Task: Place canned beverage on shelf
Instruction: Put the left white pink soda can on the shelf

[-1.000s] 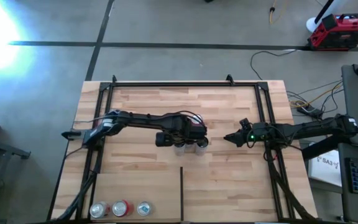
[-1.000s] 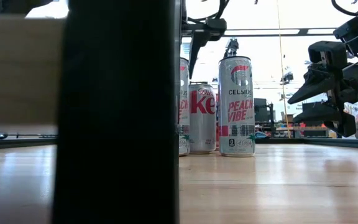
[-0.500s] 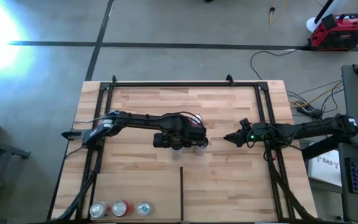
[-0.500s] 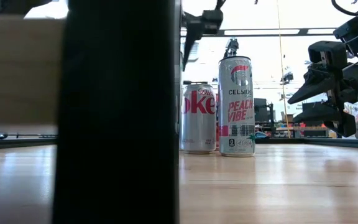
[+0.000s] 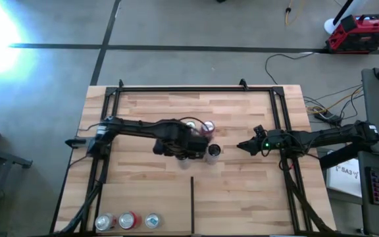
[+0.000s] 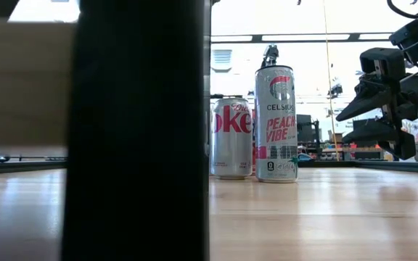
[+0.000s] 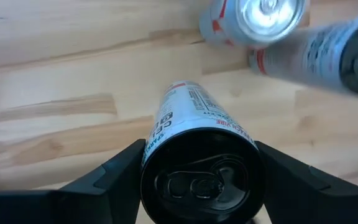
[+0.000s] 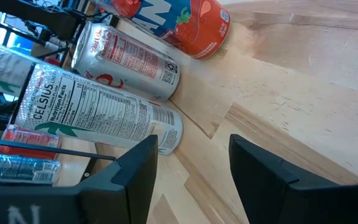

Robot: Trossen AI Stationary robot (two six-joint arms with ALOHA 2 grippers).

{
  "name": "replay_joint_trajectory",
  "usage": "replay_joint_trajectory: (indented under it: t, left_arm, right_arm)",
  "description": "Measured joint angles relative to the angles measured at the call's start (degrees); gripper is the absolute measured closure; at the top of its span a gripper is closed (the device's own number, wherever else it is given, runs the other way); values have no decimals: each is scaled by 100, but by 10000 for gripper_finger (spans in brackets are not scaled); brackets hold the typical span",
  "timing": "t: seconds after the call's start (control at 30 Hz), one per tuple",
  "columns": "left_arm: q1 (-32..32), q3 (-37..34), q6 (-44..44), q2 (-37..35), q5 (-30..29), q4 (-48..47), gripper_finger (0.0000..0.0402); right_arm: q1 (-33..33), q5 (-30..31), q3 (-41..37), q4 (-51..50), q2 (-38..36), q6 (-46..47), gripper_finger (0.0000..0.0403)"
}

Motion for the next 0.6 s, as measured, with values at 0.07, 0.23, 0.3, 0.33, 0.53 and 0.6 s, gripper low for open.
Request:
replay_joint_trajectory:
  t: [0.07,0.23,0.3,0.33,0.53,0.6]
  left_arm:
    - [-121,-338,-13,-265,-55,-5,161]
    - [-496,-1398,-180,-1112,-54,108,161]
    - [-691,-1711,-180,-1463,-79,382,161]
    - [-776,-1841,-178,-1604,-121,497,161]
    - [-1178,-2223,-85,-1992,-81,608,161]
    - [-1295,-2199,102,-1967,59,618,161]
  right_arm:
    - [0,1,0,1,-1,0,220]
    - [0,0,0,0,0,2,220]
    - [0,-1,0,1,-1,0,220]
    - [0,1,0,-1,-1,0,220]
    - [0,1,0,1,0,2,220]
    - [0,1,0,1,-1,2,220]
